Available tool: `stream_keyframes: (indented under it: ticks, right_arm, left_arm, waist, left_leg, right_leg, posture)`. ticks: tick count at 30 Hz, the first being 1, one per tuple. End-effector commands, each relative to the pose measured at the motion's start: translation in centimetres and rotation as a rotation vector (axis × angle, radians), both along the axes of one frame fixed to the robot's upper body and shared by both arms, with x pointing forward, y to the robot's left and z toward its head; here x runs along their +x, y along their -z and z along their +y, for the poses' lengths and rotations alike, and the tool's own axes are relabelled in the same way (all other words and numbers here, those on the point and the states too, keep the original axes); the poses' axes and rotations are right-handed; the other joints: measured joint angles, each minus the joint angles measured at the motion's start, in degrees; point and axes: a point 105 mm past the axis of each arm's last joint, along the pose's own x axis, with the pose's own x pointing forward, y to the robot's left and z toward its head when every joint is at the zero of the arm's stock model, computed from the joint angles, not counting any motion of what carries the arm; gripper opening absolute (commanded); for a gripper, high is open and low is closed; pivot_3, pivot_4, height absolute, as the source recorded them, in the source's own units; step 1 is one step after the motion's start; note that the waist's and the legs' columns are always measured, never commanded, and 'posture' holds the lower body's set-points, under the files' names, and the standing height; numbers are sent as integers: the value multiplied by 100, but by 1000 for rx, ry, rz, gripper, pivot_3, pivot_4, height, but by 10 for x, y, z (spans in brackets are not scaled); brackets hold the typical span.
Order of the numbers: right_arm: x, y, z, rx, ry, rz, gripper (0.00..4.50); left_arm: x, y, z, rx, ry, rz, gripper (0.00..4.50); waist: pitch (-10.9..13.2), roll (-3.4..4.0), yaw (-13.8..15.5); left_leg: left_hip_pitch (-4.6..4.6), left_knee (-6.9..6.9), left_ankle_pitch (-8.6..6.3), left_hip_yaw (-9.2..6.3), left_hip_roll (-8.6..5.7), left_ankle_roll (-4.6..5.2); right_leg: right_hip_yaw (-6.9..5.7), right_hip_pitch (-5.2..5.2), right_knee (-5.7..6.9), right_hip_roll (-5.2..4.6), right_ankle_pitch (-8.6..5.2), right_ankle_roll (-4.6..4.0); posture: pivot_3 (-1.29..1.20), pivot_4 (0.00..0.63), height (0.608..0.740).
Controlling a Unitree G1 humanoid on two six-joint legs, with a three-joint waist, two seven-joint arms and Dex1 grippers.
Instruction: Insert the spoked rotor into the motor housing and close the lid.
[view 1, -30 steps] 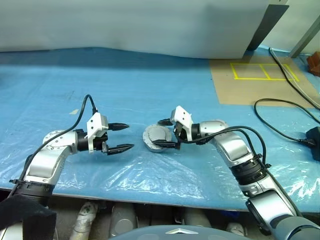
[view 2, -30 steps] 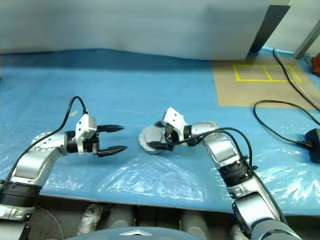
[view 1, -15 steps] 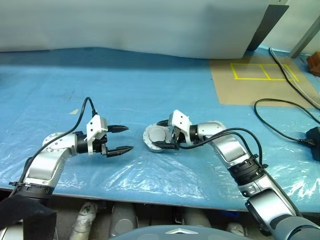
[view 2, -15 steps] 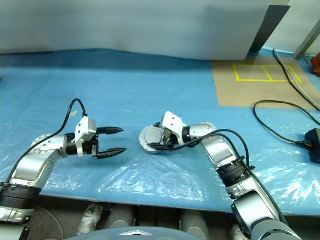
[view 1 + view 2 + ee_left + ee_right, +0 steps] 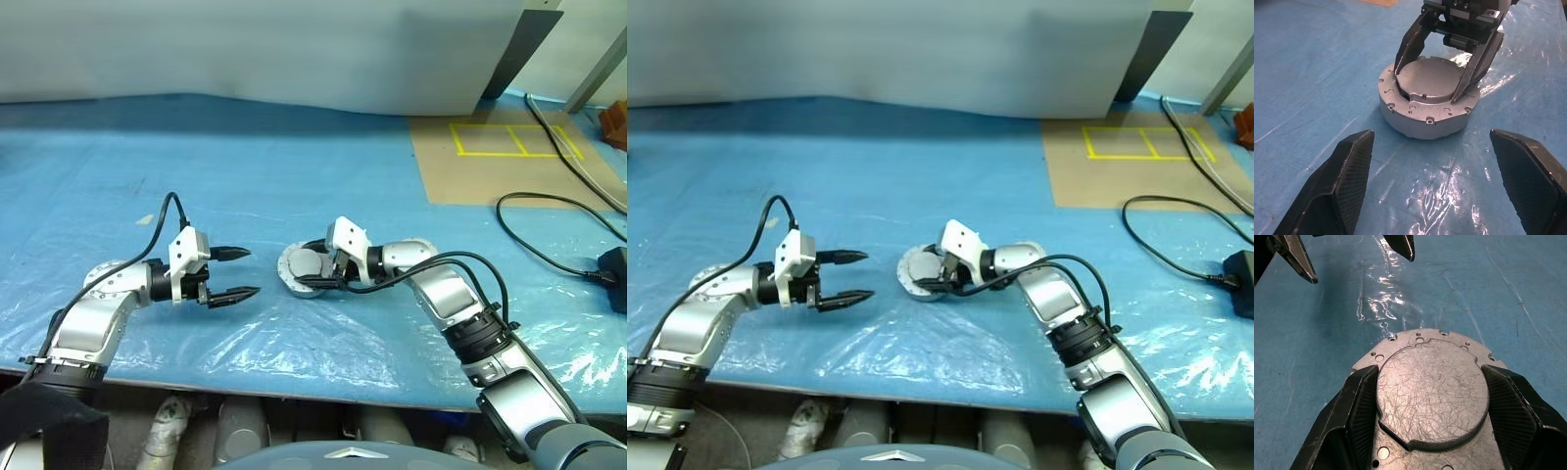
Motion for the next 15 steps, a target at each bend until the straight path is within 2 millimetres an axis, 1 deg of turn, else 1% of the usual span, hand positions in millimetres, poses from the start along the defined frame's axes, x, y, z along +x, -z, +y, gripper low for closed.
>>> stream_keyframes:
  ticks: [1, 5, 8, 12, 15]
  right_arm:
    - [0, 10, -16, -13, 34, 71, 2963]
    - [3, 3, -20, 27, 45, 108, 2963]
    - [4, 6, -19, 8, 39, 99, 2963]
    - [1, 11, -11, -5, 21, 95, 2963]
    - [4, -1, -5, 69, 43, 103, 2963]
  left_arm:
    - [1, -6, -1, 3, 15, -35, 4005]
    - [1, -6, -2, 3, 21, -34, 4005]
    - [1, -6, -4, 1, 25, -34, 4005]
    - [2, -6, -6, -1, 30, -36, 4005]
    - [2, -7, -7, -1, 32, -36, 4005]
  waist:
    - [0, 0, 3]
    - [0, 0, 27]
    - [0, 0, 16]
    - [-1, -1, 13]
    - [-1, -1, -1]
  left_leg:
    - [2, 0, 0, 0, -1, 0]
    - [2, 0, 0, 0, -2, 1]
    - [1, 0, 0, 0, -2, 0]
    - [2, -1, 0, 0, -1, 1]
    - [4, -1, 0, 0, 0, 1]
  right_leg:
    - [0, 4, -1, -1, 0, 0]
    - [-1, 6, -4, -2, 0, 0]
    - [-1, 6, -6, -2, 0, 0]
    - [-1, 6, -5, -1, 0, 0]
    - [-1, 6, -3, -1, 0, 0]
  posture:
    - [0, 150, 740]
    - [0, 150, 740]
    - [0, 150, 740]
    - [0, 150, 740]
    - [0, 150, 740]
